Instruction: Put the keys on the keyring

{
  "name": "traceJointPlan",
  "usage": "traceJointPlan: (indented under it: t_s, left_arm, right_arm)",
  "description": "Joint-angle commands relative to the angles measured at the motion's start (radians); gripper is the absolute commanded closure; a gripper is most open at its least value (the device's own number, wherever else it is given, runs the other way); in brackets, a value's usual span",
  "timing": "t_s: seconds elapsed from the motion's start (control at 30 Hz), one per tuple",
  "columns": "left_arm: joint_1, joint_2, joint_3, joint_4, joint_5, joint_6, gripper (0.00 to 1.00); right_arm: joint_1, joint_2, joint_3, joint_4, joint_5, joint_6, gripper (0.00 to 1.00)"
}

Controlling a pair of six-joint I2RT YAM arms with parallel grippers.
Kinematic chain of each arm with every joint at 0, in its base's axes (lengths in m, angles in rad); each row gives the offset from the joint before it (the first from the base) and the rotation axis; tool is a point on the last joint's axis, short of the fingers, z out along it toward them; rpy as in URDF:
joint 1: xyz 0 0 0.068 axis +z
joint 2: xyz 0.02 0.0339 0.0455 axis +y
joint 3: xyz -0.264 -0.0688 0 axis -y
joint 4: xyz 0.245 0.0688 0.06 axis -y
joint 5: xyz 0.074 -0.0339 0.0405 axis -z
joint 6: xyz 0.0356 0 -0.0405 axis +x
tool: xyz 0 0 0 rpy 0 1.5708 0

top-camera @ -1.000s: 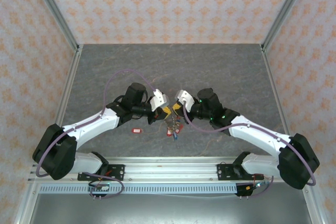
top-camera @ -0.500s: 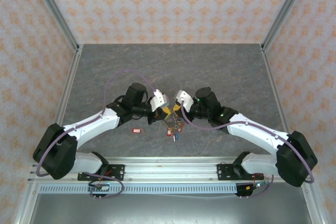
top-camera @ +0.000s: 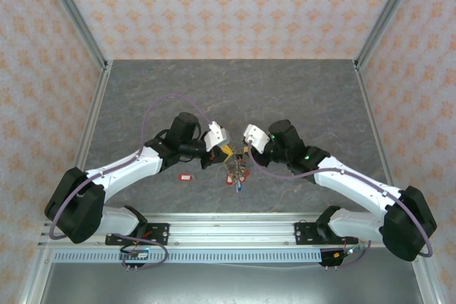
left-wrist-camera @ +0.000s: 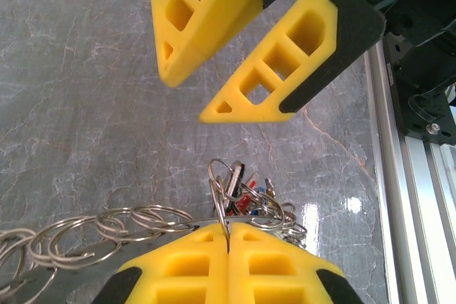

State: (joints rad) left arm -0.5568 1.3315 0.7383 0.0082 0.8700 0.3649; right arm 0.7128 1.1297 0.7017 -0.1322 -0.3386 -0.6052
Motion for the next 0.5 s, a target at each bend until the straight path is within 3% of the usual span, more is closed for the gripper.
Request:
traceJointPlan:
  t_s: [0.0,0.07,0.3,0.47]
  left_arm:
    - [-0.007,0.002,0.027,0.045,0.048,0.008,1.00]
    - [-0.006,0.004,0.026,0.047,0.056,0.008,1.00]
    - [-0.007,0.003,0.025,0.046,0.091,0.011,1.00]
    - [-0.009,0.004,0.032,0.037,0.106,0.013,1.00]
  right_arm:
    - [-0.001,-0.039,0.013,-0.053,0.040,-0.024,0.71]
    - [-0.001,-0.069,0.012,-0.046,-0.012,-0.011,0.70]
    - [-0.066,-0.127,0.003,0.032,-0.413,0.008,0.72]
    - [-0.087,-0.045,0.053,-0.028,-0.492,-0.040,0.74]
